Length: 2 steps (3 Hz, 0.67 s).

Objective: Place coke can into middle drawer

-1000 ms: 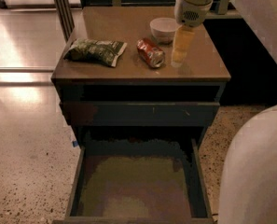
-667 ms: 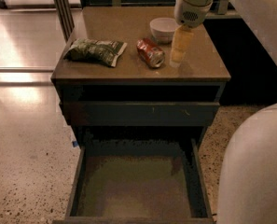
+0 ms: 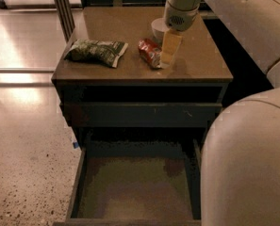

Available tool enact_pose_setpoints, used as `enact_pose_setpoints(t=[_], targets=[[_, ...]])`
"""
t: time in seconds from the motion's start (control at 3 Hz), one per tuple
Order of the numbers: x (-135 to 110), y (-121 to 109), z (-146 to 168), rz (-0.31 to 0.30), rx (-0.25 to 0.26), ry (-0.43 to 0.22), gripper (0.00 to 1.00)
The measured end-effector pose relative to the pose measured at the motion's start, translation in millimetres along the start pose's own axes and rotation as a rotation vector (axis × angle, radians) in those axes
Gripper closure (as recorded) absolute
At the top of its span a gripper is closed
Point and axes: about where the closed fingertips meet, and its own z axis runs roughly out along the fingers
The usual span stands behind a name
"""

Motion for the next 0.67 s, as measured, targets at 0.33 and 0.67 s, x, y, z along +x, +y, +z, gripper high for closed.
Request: enact_pose_setpoints(t=[0.33,0.67], targets=[[3.6,-20.4,12.0,0.070,0.117,0.156,0.00],[3.6,-20.4,12.1,0.070,0.117,0.156,0.00]])
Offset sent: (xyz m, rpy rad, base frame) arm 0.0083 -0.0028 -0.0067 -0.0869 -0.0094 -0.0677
